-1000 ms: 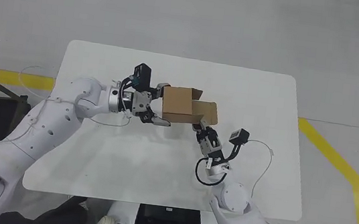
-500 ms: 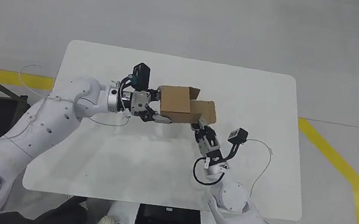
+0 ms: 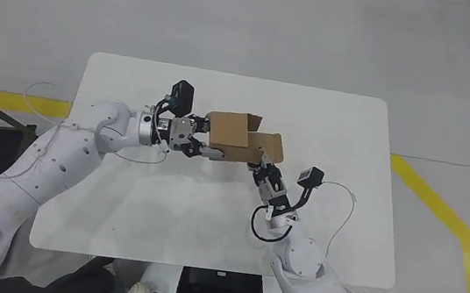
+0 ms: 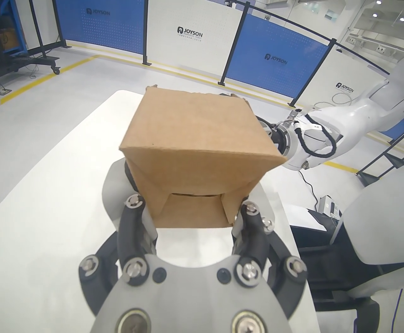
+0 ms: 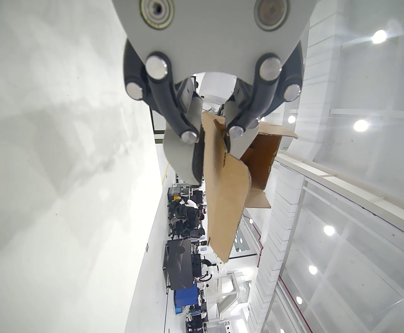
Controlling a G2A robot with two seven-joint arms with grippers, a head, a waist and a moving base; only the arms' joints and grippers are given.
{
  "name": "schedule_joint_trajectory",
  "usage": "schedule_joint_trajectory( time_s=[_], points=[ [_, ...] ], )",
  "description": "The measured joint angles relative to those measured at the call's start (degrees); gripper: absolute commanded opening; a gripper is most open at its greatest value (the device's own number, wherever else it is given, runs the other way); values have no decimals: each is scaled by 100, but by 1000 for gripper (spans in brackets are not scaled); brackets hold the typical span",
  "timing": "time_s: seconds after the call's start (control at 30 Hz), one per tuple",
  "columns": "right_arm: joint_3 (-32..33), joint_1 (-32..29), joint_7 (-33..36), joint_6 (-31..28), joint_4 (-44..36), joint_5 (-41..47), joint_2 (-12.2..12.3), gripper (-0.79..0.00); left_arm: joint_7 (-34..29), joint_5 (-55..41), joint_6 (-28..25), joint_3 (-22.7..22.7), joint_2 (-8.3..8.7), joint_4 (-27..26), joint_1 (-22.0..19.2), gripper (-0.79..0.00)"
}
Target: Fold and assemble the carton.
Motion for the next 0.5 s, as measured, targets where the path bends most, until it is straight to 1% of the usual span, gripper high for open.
schedule_joint_trajectory(
  time_s=[0.03, 0.07, 0.2, 0.33, 0.43, 0.5],
  points=[
    [0, 1, -2, -1, 1, -1, -2, -83, 23, -2, 0, 19, 8, 7, -11, -259],
    [3, 4, -7, -6, 1, -1, -5, 0, 54, -3, 0, 43, 18, 19, -28, -256],
    [91, -3, -42, -86, -69, 61, -6, 0, 177, 17, 0, 94, 61, 87, -80, -259],
    [324, -95, 52, -232, -255, 254, 26, 0, 345, 81, 0, 112, 111, 192, -97, -262],
    [482, -219, 292, -284, -430, 469, 61, 0, 476, 167, 0, 122, 143, 259, -108, -252],
    [555, -337, 651, -247, -597, 722, 94, 0, 569, 278, 0, 112, 153, 320, -116, -252]
  ],
)
